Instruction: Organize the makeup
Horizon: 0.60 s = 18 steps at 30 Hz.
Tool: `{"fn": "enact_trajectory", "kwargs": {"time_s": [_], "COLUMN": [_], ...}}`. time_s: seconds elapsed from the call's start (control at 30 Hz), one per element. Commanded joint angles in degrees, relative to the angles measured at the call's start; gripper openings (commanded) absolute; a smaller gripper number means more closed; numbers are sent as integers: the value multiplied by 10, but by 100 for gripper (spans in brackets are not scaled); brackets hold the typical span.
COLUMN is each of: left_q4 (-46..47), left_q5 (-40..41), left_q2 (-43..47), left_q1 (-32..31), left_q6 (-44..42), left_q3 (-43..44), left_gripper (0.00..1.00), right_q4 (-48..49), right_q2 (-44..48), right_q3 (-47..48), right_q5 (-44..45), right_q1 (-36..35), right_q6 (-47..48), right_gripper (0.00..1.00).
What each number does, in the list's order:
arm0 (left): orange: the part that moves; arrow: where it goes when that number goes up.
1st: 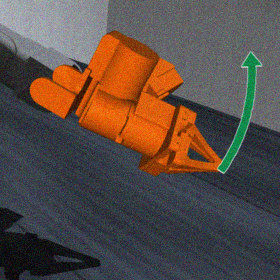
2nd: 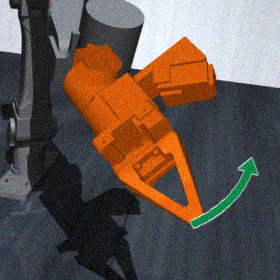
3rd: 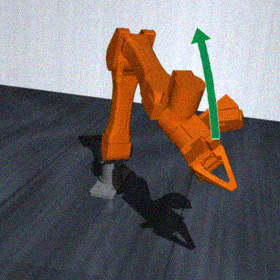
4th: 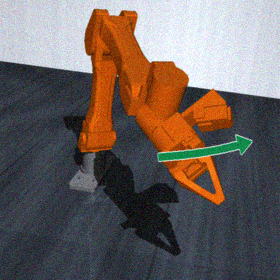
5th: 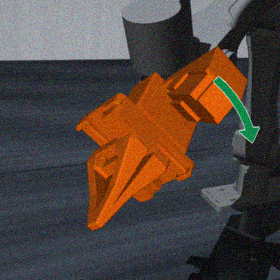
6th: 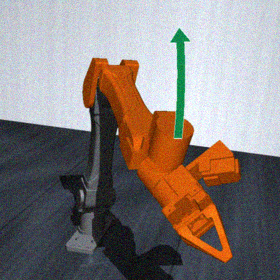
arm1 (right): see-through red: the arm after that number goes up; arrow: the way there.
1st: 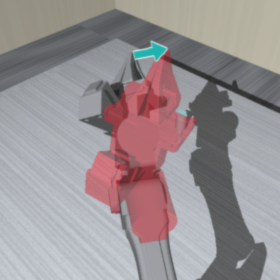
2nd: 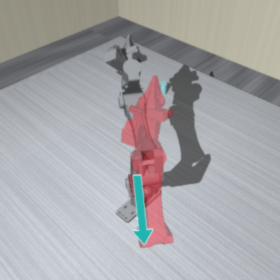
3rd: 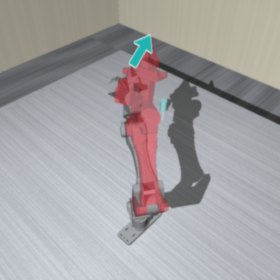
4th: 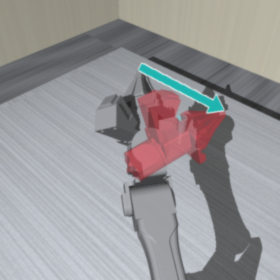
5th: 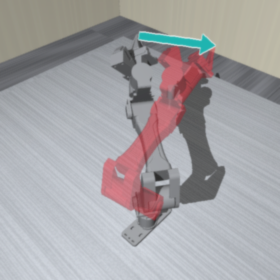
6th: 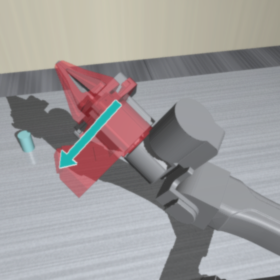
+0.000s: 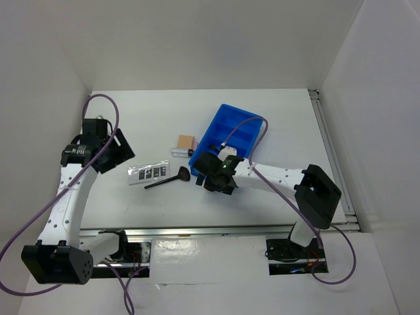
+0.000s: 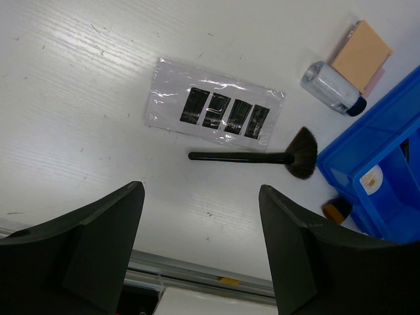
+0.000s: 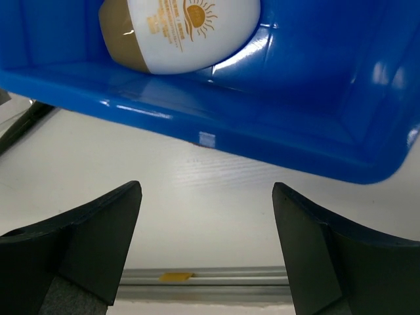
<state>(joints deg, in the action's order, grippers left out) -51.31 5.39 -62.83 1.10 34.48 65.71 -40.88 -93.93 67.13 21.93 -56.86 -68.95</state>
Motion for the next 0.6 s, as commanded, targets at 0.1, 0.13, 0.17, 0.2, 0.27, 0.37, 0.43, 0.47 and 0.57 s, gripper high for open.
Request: {"fn": "enact_trajectory", "kwargs": {"time_s": [0.1, 0.13, 0.17, 0.2, 0.27, 0.37, 0.43, 0.47, 0.57], "left_q4": [16, 21, 21, 21, 21, 21, 21, 21, 21], "left_q5": [1, 1, 1, 1, 1, 7, 13, 13, 13], "left_q2": [-7, -7, -13, -13, -19, -24, -29, -29, -34], "left_q1": [-3, -3, -3, -3, -3, -3, -3, -3, -3], "left_q6": [-13, -13, -13, -13, -13, -13, -18, -18, -18], "left_q3": [6, 6, 6, 6, 6, 6, 6, 12, 12], "left_gripper": [84, 84, 84, 84, 84, 84, 84, 84, 83], "right_q4": [17, 25, 34, 47, 101, 159, 194, 201, 222], "right_q2": [-37, -37, -31, -26, -7, 5, 5, 5, 5], "right_q3": [24, 11, 2, -9, -51, -88, -103, -110, -115], "right_q5": [56, 63, 69, 79, 93, 108, 108, 108, 108], "right_q1": [-1, -1, -1, -1, -1, -1, -1, -1, -1], "right_q6": [-15, -24, -24, -24, -31, -2, 5, 10, 24], "right_gripper": [88, 88, 88, 88, 88, 87, 87, 87, 87]}}
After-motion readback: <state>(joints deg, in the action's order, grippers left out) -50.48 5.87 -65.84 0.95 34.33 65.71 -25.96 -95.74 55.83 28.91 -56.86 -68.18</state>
